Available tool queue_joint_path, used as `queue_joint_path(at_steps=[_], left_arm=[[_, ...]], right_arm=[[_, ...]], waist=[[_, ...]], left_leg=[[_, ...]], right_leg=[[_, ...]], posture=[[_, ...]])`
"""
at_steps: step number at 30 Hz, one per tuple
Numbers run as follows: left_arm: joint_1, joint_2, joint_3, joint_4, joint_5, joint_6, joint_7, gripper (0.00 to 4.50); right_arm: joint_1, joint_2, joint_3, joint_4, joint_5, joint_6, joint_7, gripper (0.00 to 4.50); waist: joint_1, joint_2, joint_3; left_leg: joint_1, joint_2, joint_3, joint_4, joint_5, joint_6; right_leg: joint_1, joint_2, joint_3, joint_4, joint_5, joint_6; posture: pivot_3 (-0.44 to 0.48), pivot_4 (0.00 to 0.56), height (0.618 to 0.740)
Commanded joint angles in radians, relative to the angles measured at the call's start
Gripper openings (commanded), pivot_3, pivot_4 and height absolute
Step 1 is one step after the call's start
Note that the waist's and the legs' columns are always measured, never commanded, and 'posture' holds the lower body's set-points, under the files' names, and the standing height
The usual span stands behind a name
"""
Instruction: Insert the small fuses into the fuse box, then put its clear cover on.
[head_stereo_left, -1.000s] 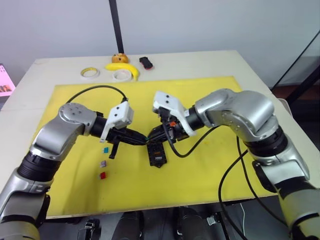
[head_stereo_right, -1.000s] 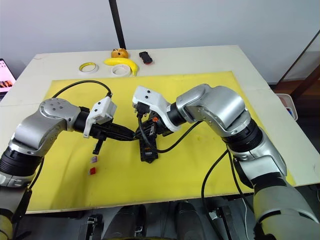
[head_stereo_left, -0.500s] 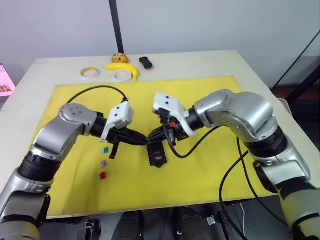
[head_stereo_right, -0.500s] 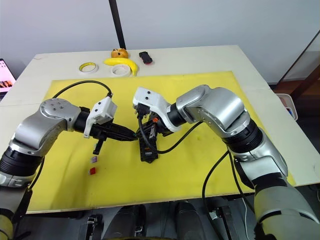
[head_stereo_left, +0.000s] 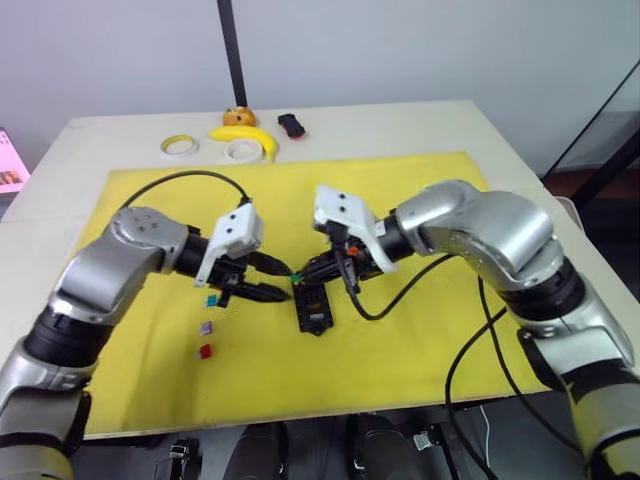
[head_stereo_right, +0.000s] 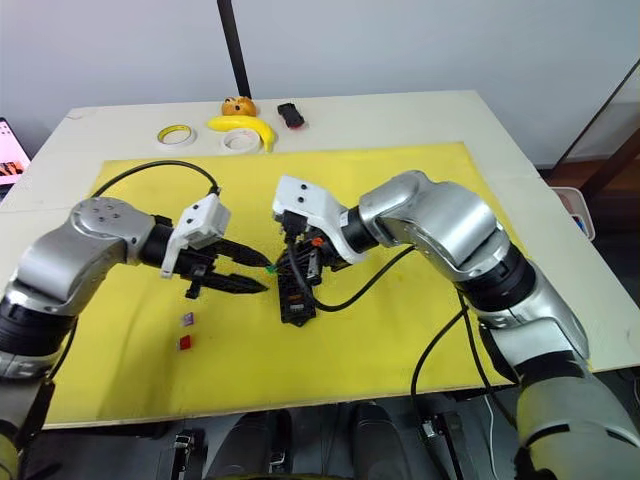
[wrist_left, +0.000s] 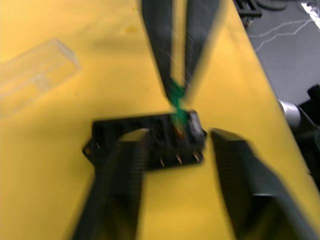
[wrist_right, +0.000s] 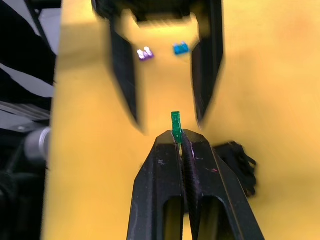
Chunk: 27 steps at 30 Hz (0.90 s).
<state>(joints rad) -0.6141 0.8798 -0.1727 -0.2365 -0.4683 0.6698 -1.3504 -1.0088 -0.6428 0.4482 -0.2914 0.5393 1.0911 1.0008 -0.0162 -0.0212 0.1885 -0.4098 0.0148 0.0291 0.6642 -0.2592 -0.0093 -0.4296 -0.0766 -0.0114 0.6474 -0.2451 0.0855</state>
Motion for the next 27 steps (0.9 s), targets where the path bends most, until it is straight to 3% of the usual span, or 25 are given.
queue_joint_path(at_steps=[1, 2, 11, 27], left_arm=[[0.05, 0.052, 0.068, -0.059, -0.027, -0.002, -0.002, 3.93], [0.074, 0.064, 0.073, -0.066, -0.017, -0.016, 0.002, 4.45], [0.161, 0.049, 0.072, -0.097, 0.016, -0.053, 0.09, 4.45], [0.18, 0.021, 0.031, -0.121, 0.038, -0.087, 0.125, 4.45]], right_arm=[[0.075, 0.025, -0.066, -0.007, -0.041, -0.23, 0.029, 0.0], [0.093, 0.029, -0.068, 0.009, -0.05, -0.259, 0.036, 0.0], [0.198, 0.02, -0.038, 0.123, -0.13, -0.553, 0.243, 0.0], [0.222, 0.061, -0.029, 0.242, -0.247, -0.621, 0.295, 0.0]], waist=[[-0.001, 0.0, 0.0], [-0.001, 0.0, 0.0], [0.004, 0.0, 0.0], [0.004, 0.0, 0.0]], left_leg=[[0.0, 0.0, 0.0, 0.0, 0.0, 0.0], [0.0, 0.0, 0.0, 0.0, 0.0, 0.0], [0.0, 0.0, 0.0, 0.001, 0.0, 0.0], [0.0, 0.0, 0.0, 0.001, 0.0, 0.0]], right_leg=[[0.0, 0.0, 0.0, 0.0, 0.0, 0.0], [0.0, 0.0, 0.0, 0.0, 0.0, 0.0], [0.001, 0.0, 0.0, 0.0, 0.0, 0.0], [0.0, 0.0, 0.0, 0.0, 0.0, 0.0]], posture=[[0.0, 0.15, 0.74], [0.0, 0.15, 0.74], [0.0, 0.15, 0.74], [0.0, 0.15, 0.74]])
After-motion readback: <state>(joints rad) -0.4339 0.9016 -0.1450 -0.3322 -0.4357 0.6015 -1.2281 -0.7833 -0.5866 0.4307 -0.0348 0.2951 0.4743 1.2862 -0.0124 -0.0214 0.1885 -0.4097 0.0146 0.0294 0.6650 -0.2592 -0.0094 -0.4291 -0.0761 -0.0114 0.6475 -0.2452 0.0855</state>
